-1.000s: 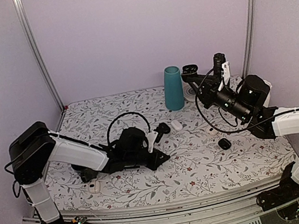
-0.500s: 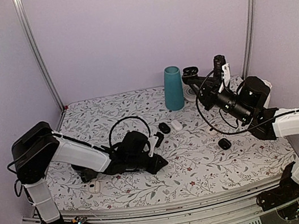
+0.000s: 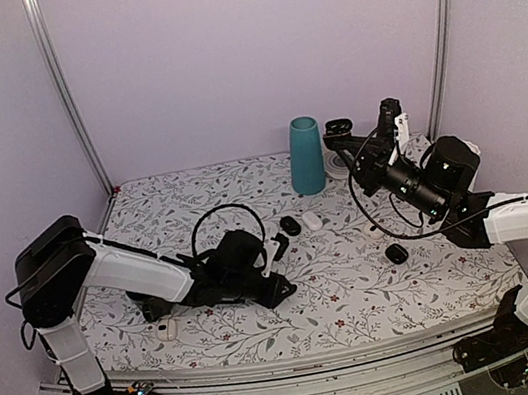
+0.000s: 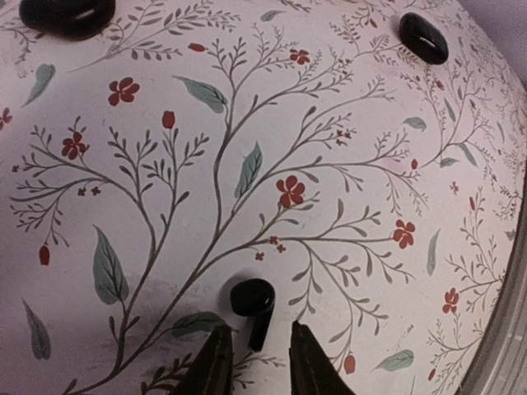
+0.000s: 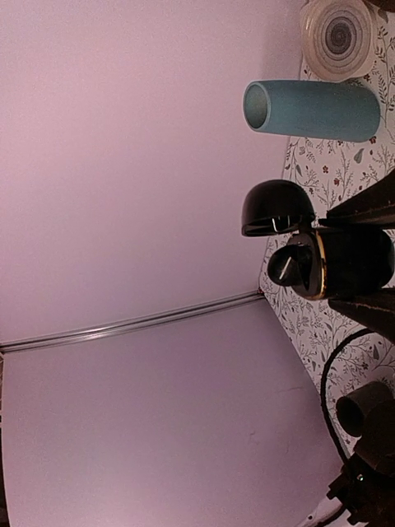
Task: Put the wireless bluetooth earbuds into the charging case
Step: Place the right earbud at the center of the board, then pick up the right earbud from the center of the board.
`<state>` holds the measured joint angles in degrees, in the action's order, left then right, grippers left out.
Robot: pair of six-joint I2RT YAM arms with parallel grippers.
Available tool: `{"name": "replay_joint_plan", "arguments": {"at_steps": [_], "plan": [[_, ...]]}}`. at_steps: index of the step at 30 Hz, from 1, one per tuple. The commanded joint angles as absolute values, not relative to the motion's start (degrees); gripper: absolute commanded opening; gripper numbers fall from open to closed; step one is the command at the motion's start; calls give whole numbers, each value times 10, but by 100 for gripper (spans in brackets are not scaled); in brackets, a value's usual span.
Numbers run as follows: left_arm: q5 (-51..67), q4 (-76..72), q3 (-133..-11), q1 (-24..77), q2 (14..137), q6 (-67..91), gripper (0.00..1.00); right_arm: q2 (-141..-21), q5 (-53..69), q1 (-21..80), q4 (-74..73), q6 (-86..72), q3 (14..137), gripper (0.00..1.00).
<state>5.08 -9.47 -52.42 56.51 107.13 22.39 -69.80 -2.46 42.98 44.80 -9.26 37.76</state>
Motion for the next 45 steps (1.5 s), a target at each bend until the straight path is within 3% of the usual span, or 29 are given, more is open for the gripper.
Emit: {"name": "replay_joint_plan", "arguments": {"at_steps": [1,22,32,45], "plan": [[14,-39,-565,569,1046,225,26,-685,-26,427,458,-97,371,2],[-54,257,-785,603,1154,191,37,-654,-37,426,451,-87,351,3],[-62,290,-821,606,1182,166,40,-649,-38,426,452,-80,346,3],[-65,303,-842,609,1205,148,37,-644,-40,425,451,-77,344,3]]}}
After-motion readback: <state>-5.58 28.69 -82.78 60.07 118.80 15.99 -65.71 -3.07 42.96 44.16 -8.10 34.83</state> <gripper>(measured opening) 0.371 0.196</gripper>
